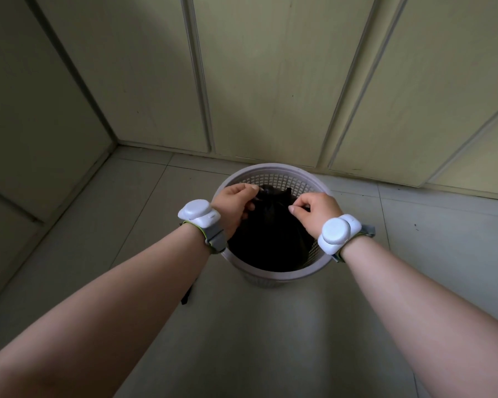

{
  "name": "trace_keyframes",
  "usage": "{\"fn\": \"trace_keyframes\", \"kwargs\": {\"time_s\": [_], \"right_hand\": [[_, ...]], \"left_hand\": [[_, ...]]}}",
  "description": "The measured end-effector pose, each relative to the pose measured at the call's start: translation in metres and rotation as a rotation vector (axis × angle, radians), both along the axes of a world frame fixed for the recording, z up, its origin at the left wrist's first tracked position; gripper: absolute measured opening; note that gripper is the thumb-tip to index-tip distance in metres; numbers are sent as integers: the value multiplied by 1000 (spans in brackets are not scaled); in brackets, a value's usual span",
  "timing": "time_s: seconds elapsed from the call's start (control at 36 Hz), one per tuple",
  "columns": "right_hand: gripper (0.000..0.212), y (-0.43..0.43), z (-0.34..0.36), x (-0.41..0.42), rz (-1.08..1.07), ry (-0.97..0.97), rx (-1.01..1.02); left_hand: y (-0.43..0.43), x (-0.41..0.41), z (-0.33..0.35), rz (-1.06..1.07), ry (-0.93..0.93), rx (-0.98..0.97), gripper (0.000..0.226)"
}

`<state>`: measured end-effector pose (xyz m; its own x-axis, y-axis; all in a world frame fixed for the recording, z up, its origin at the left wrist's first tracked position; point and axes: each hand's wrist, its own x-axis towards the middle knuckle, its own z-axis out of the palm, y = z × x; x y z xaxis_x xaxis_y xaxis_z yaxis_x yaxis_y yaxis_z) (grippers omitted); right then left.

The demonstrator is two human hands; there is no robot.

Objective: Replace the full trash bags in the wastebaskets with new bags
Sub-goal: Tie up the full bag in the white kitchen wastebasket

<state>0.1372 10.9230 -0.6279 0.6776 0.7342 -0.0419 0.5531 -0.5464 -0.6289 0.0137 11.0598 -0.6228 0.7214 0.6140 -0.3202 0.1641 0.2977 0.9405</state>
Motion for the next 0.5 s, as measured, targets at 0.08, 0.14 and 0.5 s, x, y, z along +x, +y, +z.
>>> {"fn": "trace_keyframes", "kwargs": {"time_s": [0.08, 0.14, 0.5], "right_hand": [[18, -1, -1, 1, -7, -2, -11], [19, -3, -2, 3, -16, -1, -20], [29, 1, 22, 10, 18, 68, -79]], "left_hand": [[-2, 3, 4, 7, -56, -184, 24], [-4, 3, 4, -27, -47, -188, 25], [-1, 2, 6, -191, -160, -228, 13]]}}
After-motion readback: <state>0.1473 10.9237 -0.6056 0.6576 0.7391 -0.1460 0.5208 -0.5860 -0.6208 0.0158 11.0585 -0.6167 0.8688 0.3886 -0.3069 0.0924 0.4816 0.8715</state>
